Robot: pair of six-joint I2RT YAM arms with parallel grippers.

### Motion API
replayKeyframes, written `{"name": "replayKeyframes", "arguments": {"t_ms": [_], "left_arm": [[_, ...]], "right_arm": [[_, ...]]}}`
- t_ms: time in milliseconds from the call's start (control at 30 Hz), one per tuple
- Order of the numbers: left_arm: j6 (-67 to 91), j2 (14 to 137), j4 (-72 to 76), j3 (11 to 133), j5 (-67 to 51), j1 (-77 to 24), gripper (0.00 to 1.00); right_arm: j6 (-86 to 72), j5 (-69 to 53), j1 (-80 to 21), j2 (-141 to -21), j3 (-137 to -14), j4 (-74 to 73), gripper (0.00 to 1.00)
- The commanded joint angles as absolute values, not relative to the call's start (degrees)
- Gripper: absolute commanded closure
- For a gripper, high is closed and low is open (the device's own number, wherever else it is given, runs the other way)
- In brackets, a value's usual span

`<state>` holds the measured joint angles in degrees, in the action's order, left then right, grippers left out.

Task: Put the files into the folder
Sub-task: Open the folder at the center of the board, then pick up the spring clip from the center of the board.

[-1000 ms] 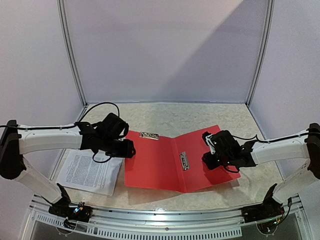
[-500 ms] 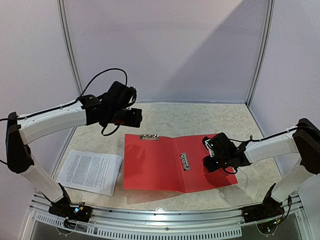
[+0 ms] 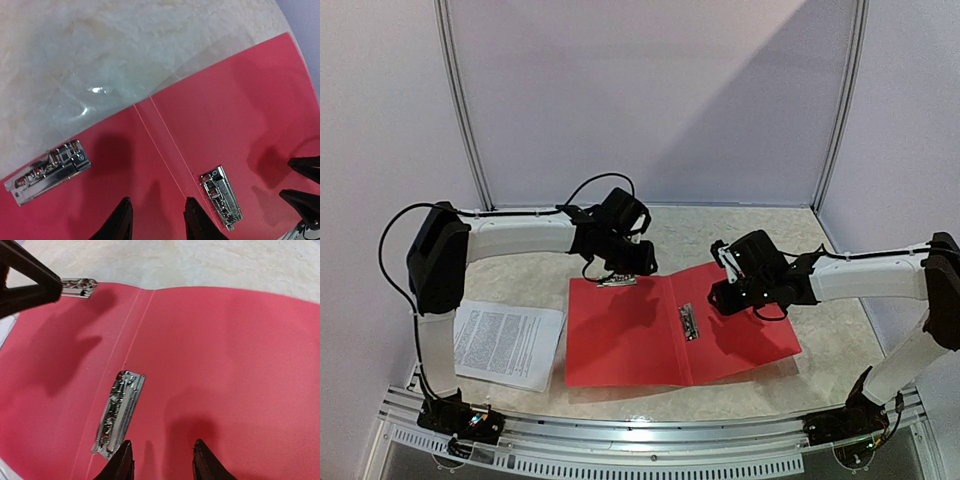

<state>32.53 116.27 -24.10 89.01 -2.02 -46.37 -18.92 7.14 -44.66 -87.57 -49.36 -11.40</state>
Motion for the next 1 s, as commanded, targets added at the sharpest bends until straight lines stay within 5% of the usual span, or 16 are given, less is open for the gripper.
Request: {"name": "replayKeyframes", "arguments": {"t_ms": [0, 400, 967], "left_arm": [[36.1, 115.1, -18.7, 86.0, -7.2, -48.1, 0.64], [43.3, 116.7, -12.1, 80.2, -8.2, -50.4, 0.69], [49.7, 121.6, -4.6, 78.1, -11.6, -51.5, 0.74]], "right_arm": [[-24.3, -2.5, -45.5, -87.5, -49.6, -12.4, 0.63], [-30.3, -11.0, -46.5, -92.9, -49.0, -9.5, 0.75], [-33.4, -15.7, -46.5, -97.2, -46.9, -4.7, 0.77]]}}
